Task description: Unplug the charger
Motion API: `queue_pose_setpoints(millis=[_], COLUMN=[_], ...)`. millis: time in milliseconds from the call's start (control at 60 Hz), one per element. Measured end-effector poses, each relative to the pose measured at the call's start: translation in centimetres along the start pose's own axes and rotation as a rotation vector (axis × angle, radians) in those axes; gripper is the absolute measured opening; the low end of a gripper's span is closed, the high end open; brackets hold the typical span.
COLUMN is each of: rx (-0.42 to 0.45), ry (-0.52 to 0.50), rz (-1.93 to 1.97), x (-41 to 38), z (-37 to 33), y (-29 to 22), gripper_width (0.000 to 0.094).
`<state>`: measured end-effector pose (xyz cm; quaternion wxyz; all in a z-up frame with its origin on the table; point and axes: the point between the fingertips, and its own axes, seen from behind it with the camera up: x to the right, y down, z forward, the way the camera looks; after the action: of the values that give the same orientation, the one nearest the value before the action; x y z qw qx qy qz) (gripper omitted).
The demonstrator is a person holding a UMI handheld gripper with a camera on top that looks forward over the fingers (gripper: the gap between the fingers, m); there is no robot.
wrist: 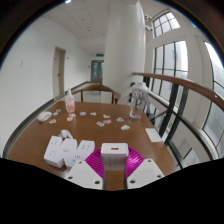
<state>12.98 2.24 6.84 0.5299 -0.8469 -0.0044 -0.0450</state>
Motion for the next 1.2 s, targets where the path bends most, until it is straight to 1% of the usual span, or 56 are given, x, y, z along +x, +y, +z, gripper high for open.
queue_pose_setpoints(millis=[117, 150, 250, 350, 550, 650, 683, 850, 900, 967, 1083, 1200], rx=[-0.100, -0.115, -0.136, -0.153, -0.176, -0.145, -0.131, -0.068, -0.057, -0.030, 0.000, 0.017], ry=[-0.004, 0.000, -0.006, -0.033, -0.044, -0.053, -0.056, -0.080, -0.091, -0.080, -0.068, -0.046], rz=[0.047, 0.049, 0.050, 0.079, 0.055, 0.056, 0.060, 0.067, 0.057, 0.062, 0.031, 0.040], x=[0.1, 0.2, 0.1, -0.5, -0.4, -0.4, -0.4, -0.8, -1.0, -0.6, 0.1, 1.7], z=[2.4, 2.7, 3.7, 4.1, 3.2, 1.2, 0.3, -5.9, -8.0, -10.3, -13.6, -15.3], y=[3.5, 4.3, 4.8, 5.2, 5.1, 4.4, 4.1, 3.3, 3.4, 3.2, 3.5, 3.9], gripper_width=[0.0271, 0.0279, 0.0337, 0.0401, 0.0660, 0.0767, 0.0779, 0.0774, 0.0796, 0.0816, 0.0811, 0.0813])
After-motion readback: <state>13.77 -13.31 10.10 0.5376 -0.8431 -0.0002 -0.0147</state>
